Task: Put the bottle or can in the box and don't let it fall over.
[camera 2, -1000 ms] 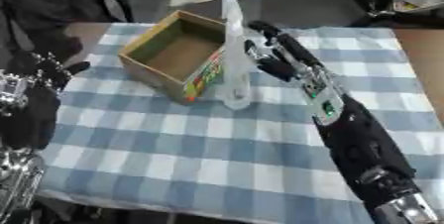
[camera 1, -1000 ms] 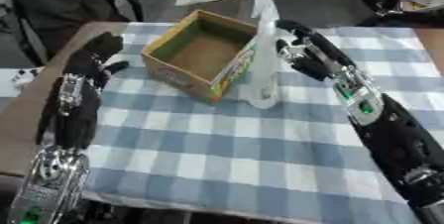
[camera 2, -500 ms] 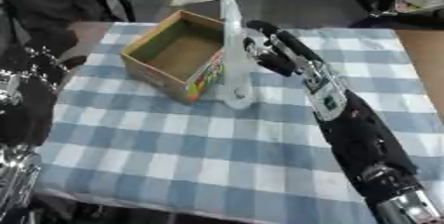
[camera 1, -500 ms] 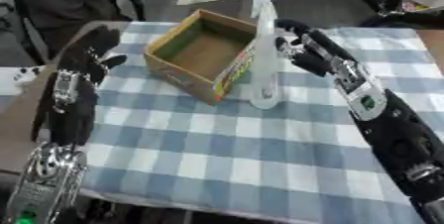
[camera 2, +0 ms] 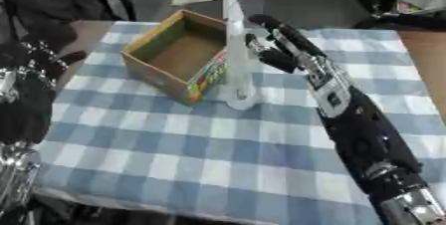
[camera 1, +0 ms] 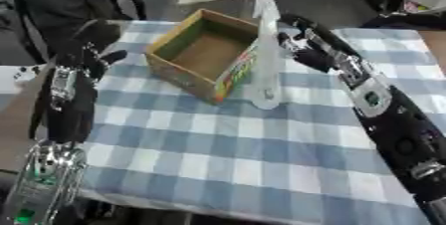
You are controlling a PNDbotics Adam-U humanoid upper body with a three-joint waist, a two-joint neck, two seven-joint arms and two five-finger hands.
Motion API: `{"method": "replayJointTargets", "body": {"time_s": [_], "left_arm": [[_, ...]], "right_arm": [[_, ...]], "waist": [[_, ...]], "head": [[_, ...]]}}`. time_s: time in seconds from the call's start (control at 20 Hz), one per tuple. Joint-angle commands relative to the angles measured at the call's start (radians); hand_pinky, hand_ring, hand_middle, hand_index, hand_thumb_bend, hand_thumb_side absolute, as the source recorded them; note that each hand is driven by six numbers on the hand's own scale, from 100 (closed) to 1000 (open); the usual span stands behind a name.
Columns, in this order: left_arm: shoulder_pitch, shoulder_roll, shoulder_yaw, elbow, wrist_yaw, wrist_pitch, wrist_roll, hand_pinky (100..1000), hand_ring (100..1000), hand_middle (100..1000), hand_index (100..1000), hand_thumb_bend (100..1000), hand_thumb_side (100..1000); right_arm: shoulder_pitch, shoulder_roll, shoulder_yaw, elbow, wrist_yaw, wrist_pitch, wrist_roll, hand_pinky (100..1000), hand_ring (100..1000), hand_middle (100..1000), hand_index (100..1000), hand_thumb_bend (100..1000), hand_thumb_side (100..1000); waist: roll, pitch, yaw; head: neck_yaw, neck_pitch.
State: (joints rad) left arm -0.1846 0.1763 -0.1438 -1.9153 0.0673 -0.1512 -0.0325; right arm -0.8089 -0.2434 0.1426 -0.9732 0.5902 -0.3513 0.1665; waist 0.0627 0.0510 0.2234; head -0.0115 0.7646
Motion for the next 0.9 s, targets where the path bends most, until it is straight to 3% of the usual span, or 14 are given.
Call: {"method": "replayJointTargets", "body": {"time_s": [0.05,0.9], "left_arm": [[-0.009,0.022,0.005,-0.031,0.004,-0.002,-0.005,838,911,813,900,279,913],[0.002,0.035,0.030,-0.081,-0.021,0.003,-0.034,835,907,814,903,289,901]], "right_arm": [[-0.020,-0.021,0.005,-0.044,0.015,-0.009,-0.011,848,1000,996,1000,100,895],[0.004,-0.004,0.019,-0.043,0.127,-0.024,-0.055,851,1000,987,1000,100,865]], "waist": [[-0.001,-0.011,0.002],[-0.007,-0.027,0.014]], "head": [[-0.003,0.005],[-0.005,0.005]]}}
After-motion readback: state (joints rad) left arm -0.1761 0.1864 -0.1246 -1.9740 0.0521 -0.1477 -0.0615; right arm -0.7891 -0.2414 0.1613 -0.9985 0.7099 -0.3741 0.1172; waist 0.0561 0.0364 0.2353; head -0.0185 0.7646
